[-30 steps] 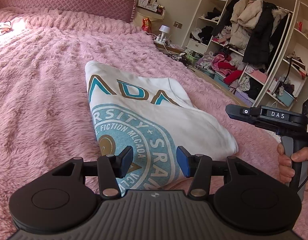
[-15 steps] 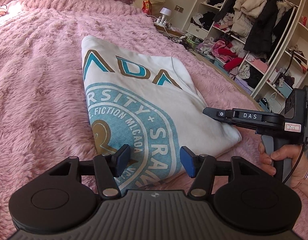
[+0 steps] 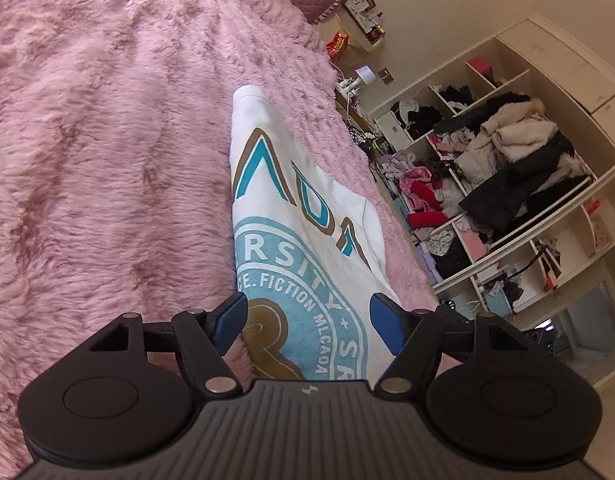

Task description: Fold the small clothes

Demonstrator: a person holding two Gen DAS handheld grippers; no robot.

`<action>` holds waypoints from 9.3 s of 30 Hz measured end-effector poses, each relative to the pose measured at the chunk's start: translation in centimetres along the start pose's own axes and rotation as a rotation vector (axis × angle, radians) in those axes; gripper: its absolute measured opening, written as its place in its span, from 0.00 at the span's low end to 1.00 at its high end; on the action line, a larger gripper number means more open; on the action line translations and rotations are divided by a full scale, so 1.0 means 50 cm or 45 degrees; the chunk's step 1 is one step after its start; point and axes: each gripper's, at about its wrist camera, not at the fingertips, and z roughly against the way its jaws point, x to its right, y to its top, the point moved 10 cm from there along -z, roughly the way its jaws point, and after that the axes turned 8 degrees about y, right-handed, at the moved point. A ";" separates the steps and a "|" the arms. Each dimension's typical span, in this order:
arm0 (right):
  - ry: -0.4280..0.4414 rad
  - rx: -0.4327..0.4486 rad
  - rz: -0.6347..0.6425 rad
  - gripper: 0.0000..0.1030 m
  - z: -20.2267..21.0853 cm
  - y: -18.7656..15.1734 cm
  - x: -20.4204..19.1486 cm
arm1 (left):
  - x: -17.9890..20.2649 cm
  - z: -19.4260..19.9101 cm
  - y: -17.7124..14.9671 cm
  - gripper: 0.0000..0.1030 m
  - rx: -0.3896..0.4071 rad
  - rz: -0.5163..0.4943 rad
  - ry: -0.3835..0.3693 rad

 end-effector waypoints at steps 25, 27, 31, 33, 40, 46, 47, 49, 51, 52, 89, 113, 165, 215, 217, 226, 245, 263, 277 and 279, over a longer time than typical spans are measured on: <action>0.374 -0.043 -0.462 0.75 -0.183 0.026 0.083 | -0.031 -0.225 0.059 0.79 -0.256 0.260 -0.198; 0.374 -0.062 -0.448 0.75 -0.201 0.028 0.075 | -0.023 -0.230 0.056 0.81 -0.251 0.236 -0.194; 0.372 -0.087 -0.422 0.74 -0.227 0.028 0.059 | -0.014 -0.242 0.057 0.81 -0.255 0.238 -0.191; 0.346 -0.093 -0.404 0.68 -0.233 0.029 0.057 | -0.013 -0.248 0.056 0.74 -0.274 0.236 -0.167; 0.168 -0.122 -0.344 0.31 -0.249 0.022 0.058 | -0.036 -0.246 0.048 0.37 -0.296 0.271 -0.086; 0.031 -0.096 -0.329 0.25 -0.244 0.041 0.019 | -0.002 -0.216 0.062 0.28 -0.246 0.228 -0.048; 0.027 -0.091 -0.316 0.24 -0.241 0.047 0.007 | 0.009 -0.206 0.067 0.26 -0.237 0.208 -0.052; 0.022 -0.091 -0.292 0.24 -0.230 0.059 -0.022 | 0.037 -0.184 0.078 0.26 -0.230 0.158 -0.062; 0.000 -0.098 -0.242 0.24 -0.223 0.067 -0.056 | 0.066 -0.159 0.085 0.26 -0.223 0.093 -0.048; 0.009 -0.100 -0.225 0.24 -0.222 0.070 -0.074 | 0.083 -0.141 0.089 0.26 -0.213 0.045 -0.035; 0.136 -0.303 0.071 0.23 -0.317 -0.218 -0.473 | -0.191 0.235 0.079 0.26 0.005 0.065 0.091; 0.167 -0.074 0.328 0.36 -0.323 -0.108 -0.445 | -0.216 0.302 0.210 0.48 0.302 0.004 0.276; 0.002 -0.347 0.378 0.27 -0.126 -0.454 -0.382 | -0.163 0.336 -0.169 0.42 0.100 -0.095 0.353; -0.438 -0.255 0.674 0.79 0.072 -0.492 -0.719 | 0.056 0.555 -0.283 0.83 0.226 -0.271 1.175; -0.437 -0.259 0.668 0.80 0.069 -0.492 -0.716 | 0.054 0.554 -0.284 0.83 0.222 -0.269 1.175; -0.443 -0.271 0.668 0.80 0.064 -0.496 -0.713 | 0.051 0.546 -0.288 0.83 0.207 -0.266 1.175; -0.446 -0.283 0.653 0.80 0.060 -0.491 -0.700 | 0.040 0.540 -0.284 0.83 0.189 -0.264 1.195; -0.437 -0.286 0.651 0.80 0.055 -0.489 -0.700 | 0.031 0.534 -0.283 0.83 0.160 -0.242 1.202; -0.441 -0.286 0.645 0.80 0.059 -0.488 -0.695 | 0.029 0.517 -0.296 0.86 0.115 -0.266 1.232; -0.439 -0.287 0.645 0.80 0.059 -0.488 -0.695 | 0.034 0.518 -0.294 0.91 0.140 -0.282 1.235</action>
